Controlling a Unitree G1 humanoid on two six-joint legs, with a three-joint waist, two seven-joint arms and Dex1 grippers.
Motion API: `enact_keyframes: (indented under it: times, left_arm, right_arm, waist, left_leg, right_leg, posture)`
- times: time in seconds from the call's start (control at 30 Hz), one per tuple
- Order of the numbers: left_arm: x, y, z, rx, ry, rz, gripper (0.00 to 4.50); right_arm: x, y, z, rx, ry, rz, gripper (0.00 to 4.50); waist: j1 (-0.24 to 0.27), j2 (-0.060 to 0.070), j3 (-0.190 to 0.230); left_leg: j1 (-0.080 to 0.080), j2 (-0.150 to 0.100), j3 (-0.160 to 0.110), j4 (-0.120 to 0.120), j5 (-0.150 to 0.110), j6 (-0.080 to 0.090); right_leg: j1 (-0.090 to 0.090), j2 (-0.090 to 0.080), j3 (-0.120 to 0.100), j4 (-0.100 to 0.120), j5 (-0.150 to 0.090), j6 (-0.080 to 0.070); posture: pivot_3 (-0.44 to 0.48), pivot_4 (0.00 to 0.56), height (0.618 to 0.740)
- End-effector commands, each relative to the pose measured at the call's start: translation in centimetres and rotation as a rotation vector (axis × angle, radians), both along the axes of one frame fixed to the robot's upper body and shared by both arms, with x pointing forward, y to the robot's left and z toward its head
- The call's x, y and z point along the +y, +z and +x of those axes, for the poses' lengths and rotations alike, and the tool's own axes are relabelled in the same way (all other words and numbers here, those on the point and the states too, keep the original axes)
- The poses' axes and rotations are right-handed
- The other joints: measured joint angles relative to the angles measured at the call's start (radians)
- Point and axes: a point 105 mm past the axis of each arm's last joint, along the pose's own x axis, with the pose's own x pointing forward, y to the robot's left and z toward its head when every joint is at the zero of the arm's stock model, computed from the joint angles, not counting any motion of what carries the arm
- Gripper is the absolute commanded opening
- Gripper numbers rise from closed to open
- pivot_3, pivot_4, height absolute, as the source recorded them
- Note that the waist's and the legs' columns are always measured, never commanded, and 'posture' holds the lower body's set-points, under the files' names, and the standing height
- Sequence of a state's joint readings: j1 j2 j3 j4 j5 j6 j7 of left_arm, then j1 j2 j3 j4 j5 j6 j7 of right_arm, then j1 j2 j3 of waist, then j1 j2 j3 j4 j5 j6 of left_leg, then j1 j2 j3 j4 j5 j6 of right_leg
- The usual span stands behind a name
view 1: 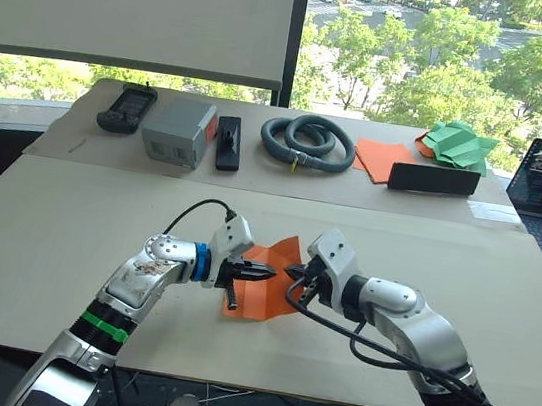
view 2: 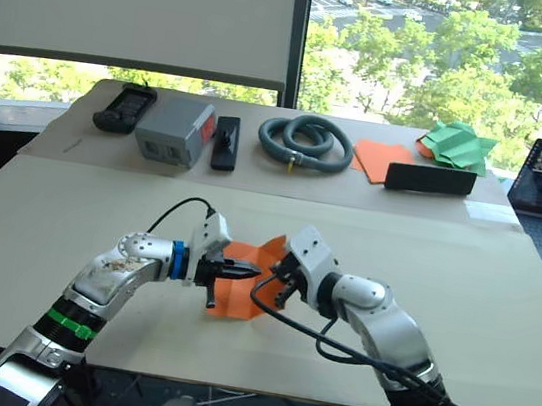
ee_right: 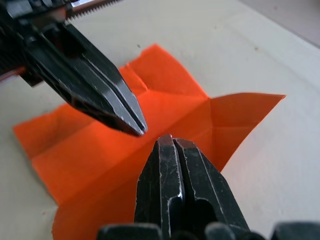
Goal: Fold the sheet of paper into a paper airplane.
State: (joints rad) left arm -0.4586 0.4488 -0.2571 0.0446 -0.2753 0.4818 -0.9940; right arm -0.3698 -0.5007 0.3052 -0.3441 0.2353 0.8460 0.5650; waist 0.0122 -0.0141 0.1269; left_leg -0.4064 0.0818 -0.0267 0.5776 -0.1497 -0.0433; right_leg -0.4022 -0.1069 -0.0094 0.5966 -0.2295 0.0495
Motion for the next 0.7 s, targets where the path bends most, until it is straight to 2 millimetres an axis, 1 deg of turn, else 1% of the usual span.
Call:
enact_keyframes:
  times: [0.03,0.13,0.23,0.33,0.4,0.47,0.53,0.7]
  left_arm:
    - [1.1,0.4,-0.1,-0.038,0.016,0.014,0.0]
    - [2.7,-0.9,-0.4,-0.003,0.046,0.049,0.0]
    - [3.9,-2.8,-0.7,0.04,0.079,0.09,0.0]
    - [4.5,-4.1,-0.7,0.054,0.097,0.13,0.0]
    - [4.6,-4.7,-0.9,0.057,0.094,0.144,0.0]
    - [4.6,-5.0,-1.1,0.06,0.088,0.154,0.0]
    - [4.4,-5.1,-1.2,0.059,0.082,0.157,0.0]
    - [4.1,-4.9,-1.0,0.054,0.08,0.147,0.0]
  right_arm:
    - [-0.9,-0.1,0.4,-0.013,-0.045,-0.028,0.02]
    - [-1.4,-0.5,0.3,0.0,-0.065,-0.027,0.02]
    - [-1.4,-1.6,0.0,0.026,-0.071,-0.032,0.02]
    - [-1.4,-2.7,-0.1,0.049,-0.081,-0.04,0.02]
    - [-1.6,-3.5,0.0,0.062,-0.101,-0.045,0.02]
    - [-1.8,-4.1,0.0,0.067,-0.112,-0.058,0.02]
    - [-2.0,-4.0,0.3,0.053,-0.124,-0.056,0.02]
    - [-1.8,-0.7,2.5,-0.033,-0.209,0.129,0.02]
  waist:
    - [0.0,0.0,0.0]
    - [-0.002,0.0,0.0]
    - [-0.002,0.0,0.0]
    - [0.001,0.0,0.0]
    - [0.0,0.0,-0.002]
    - [-0.001,0.0,-0.003]
    - [-0.001,0.0,-0.004]
    - [-0.001,0.001,-0.005]
  left_leg:
    - [0.0,0.0,0.0,0.0,0.0,0.0]
    - [0.001,0.0,0.0,0.0,0.0,0.0]
    - [0.001,0.0,0.0,0.0,0.0,0.0]
    - [0.003,0.0,0.0,0.0,0.0,0.0]
    - [0.003,0.0,0.0,0.0,-0.003,-0.005]
    - [0.003,0.0,0.0,0.001,-0.003,-0.005]
    - [0.004,0.0,0.0,0.0,-0.003,-0.005]
    - [0.006,0.0,0.0,0.0,-0.003,-0.006]
  right_leg:
    - [0.0,0.0,0.0,0.001,0.0,0.0]
    - [0.0,0.0,0.0,0.001,0.0,0.0]
    - [-0.002,0.0,0.0,0.001,0.0,0.0]
    - [-0.001,0.0,0.0,0.0,0.0,0.0]
    - [-0.001,0.0,0.0,-0.001,0.0,0.0]
    - [0.0,0.0,0.0,0.0,0.0,0.0]
    - [0.0,0.0,0.0,0.0,0.0,0.0]
    - [0.001,0.0,0.0,0.0,0.0,0.0]
  posture:
    - [0.0,0.15,0.704]
    - [0.0,0.15,0.704]
    - [0.0,0.15,0.704]
    - [0.0,0.15,0.704]
    - [0.0,0.15,0.704]
    - [0.0,0.15,0.704]
    - [0.0,0.15,0.704]
    - [0.0,0.15,0.704]
